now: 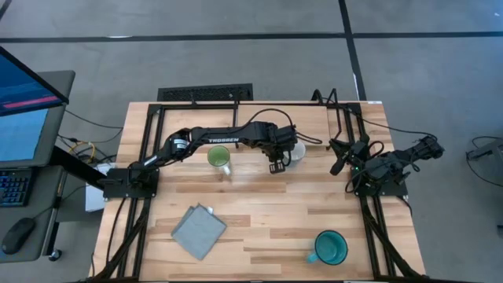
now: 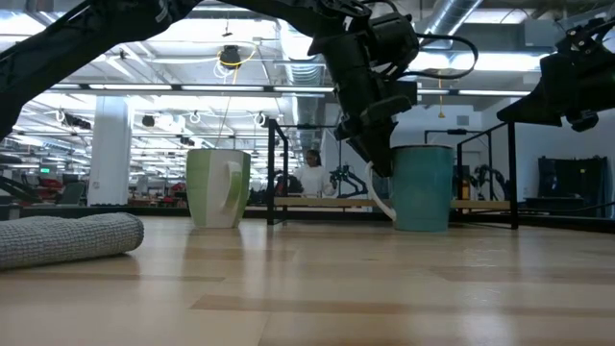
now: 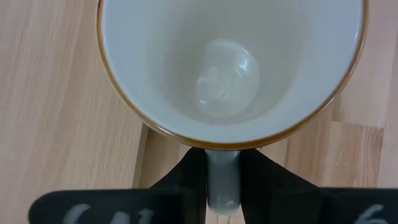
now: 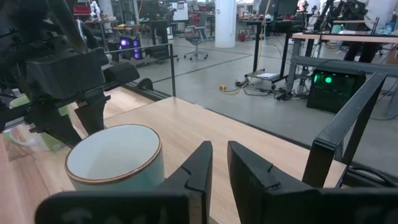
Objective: Stack small to large cups/mugs on shelf
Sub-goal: Put the light blue mug on the shelf, then put the green mug on the shelf
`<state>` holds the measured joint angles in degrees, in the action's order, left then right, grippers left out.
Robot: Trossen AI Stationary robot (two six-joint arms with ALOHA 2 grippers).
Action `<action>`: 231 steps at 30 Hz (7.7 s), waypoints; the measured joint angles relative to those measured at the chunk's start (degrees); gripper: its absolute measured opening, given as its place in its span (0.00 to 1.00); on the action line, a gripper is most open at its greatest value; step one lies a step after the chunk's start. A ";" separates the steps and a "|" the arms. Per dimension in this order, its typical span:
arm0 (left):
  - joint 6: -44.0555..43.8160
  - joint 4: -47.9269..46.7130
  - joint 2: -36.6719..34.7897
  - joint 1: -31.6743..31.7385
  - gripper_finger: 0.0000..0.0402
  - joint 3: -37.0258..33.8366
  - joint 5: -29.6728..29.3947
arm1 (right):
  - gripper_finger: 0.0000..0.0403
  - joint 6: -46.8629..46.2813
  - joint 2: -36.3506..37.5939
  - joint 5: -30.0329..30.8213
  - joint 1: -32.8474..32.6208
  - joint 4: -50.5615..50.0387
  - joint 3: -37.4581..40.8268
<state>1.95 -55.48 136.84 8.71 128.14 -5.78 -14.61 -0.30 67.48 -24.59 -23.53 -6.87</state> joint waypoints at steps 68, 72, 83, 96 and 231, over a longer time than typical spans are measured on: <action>-17.28 -9.81 -5.84 4.07 0.11 6.87 -7.01 | 0.18 0.05 -0.02 0.00 0.00 0.00 0.00; -22.98 -12.03 -6.03 5.53 0.11 6.86 -7.96 | 0.18 0.06 -0.02 0.00 0.01 0.00 0.00; -40.04 -15.79 -6.12 7.97 0.11 6.84 -12.40 | 0.18 0.06 -0.02 0.01 0.02 0.00 0.00; -53.94 -19.60 -5.75 7.85 0.11 6.54 -14.64 | 0.18 0.06 -0.02 0.00 -0.01 0.00 -0.02; 2.32 5.99 -12.15 -13.84 0.82 6.71 42.95 | 0.18 -3.44 -0.04 -2.45 -0.01 1.51 0.09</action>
<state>4.27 -49.49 124.68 -5.13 134.85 37.16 -18.04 -0.34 65.04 -24.60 -22.01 -6.79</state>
